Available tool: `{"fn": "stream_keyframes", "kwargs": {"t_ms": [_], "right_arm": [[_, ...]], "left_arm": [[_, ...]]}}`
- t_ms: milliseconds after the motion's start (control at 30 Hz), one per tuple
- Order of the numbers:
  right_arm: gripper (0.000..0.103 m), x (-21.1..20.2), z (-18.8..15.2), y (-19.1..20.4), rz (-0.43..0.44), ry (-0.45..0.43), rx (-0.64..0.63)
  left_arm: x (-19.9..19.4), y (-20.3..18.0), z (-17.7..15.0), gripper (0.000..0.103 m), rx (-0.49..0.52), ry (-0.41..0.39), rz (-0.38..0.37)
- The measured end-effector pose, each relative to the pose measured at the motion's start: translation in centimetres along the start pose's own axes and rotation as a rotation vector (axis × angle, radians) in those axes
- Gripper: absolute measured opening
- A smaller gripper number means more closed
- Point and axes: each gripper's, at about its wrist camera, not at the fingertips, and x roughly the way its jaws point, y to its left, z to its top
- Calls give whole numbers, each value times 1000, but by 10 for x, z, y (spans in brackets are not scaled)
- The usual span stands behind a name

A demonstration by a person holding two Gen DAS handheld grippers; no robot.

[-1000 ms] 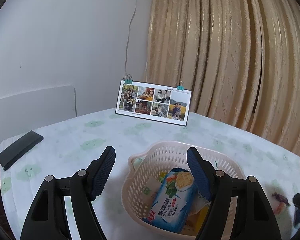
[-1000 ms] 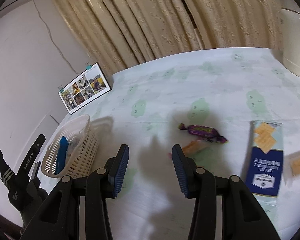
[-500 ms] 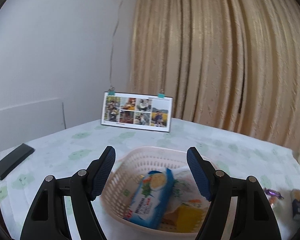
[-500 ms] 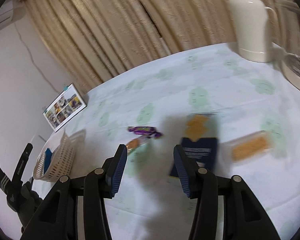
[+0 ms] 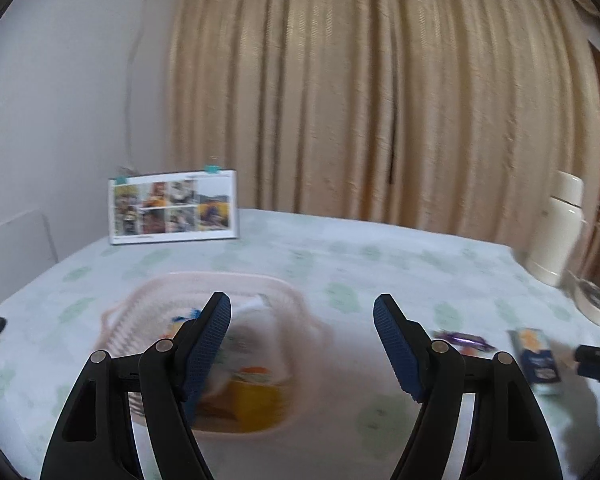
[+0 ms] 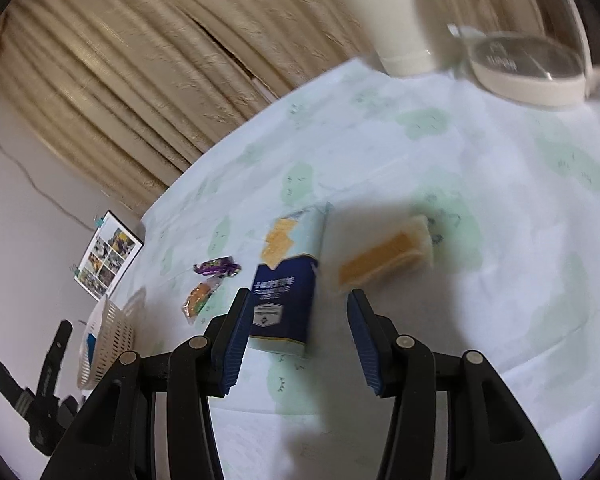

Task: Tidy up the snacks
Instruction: 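Move the right gripper toward the clear biscuit packet while the left gripper moves toward the candies, then position the right gripper fingers around the clear packet of orange biscuit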

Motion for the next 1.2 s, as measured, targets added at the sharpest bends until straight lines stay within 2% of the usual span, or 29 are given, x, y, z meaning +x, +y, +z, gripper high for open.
{"fn": "stream_keyframes", "kwargs": {"t_ms": [200,433,600,767,967,1067,1200], "right_arm": [[47,12,7,-9,0,31,50],[47,24,25,-22,-46,38,75],[45,30,35,-19,-86,35,33],[47,32,40,-15,-176,13,-46],[47,30,52,-35,-110,26,38],[50,31,62,-45,-67,33,87],[53,37,74,-47,-81,27,95]], "left_arm": [[-5,-27,4,74,57,11,-74],[-1,-40,4,74,50,53,-124],[7,-48,1,74,46,89,-155],[16,-56,-2,74,52,126,-177],[30,-62,-6,74,41,179,-202],[37,-64,-9,74,40,204,-208],[43,-66,-11,74,35,231,-214]]}}
